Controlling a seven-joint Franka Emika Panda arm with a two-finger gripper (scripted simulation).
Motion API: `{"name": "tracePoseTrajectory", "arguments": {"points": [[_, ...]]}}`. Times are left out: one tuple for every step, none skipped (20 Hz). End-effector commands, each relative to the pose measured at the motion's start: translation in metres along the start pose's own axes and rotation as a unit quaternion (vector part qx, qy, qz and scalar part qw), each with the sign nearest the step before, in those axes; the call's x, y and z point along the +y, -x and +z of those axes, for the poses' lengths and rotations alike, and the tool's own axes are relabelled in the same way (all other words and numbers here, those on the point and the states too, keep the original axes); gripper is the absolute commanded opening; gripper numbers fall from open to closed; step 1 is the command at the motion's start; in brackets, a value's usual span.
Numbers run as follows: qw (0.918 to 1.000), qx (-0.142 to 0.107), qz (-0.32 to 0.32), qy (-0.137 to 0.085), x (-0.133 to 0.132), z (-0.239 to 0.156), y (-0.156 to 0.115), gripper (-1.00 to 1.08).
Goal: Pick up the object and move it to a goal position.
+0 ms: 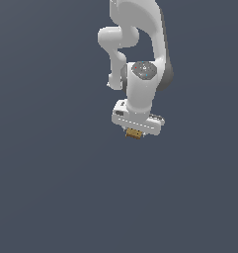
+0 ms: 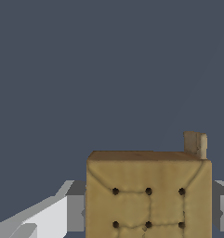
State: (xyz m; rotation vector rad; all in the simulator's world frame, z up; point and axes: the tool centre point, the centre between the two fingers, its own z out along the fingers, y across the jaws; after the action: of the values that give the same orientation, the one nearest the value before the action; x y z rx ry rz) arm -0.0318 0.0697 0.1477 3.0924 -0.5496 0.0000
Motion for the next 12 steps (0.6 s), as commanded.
{"name": "tracePoseTrajectory", "arguments": {"points": [[1.0, 0.0, 0.0, 0.0, -0.019, -0.026, 0.005, -1.0], [1.0, 0.0, 0.0, 0.0, -0.026, -0.036, 0.007, -1.0], [1.0, 0.0, 0.0, 0.0, -0.033, -0.046, 0.009, -1.0], [1.0, 0.0, 0.0, 0.0, -0.04, -0.055, 0.01, -1.0], [1.0, 0.0, 0.0, 0.0, -0.047, -0.064, 0.012, -1.0], [1.0, 0.0, 0.0, 0.0, -0.053, -0.072, 0.013, -1.0], [1.0, 0.0, 0.0, 0.0, -0.059, -0.08, 0.014, -1.0], [1.0, 0.0, 0.0, 0.0, -0.064, -0.087, 0.015, -1.0], [1.0, 0.0, 0.0, 0.0, -0.069, -0.093, 0.016, -1.0], [1.0, 0.0, 0.0, 0.0, -0.074, -0.099, 0.017, -1.0], [1.0, 0.0, 0.0, 0.0, -0.078, -0.105, 0.018, -1.0], [1.0, 0.0, 0.0, 0.0, -0.082, -0.11, 0.018, -1.0]]}}
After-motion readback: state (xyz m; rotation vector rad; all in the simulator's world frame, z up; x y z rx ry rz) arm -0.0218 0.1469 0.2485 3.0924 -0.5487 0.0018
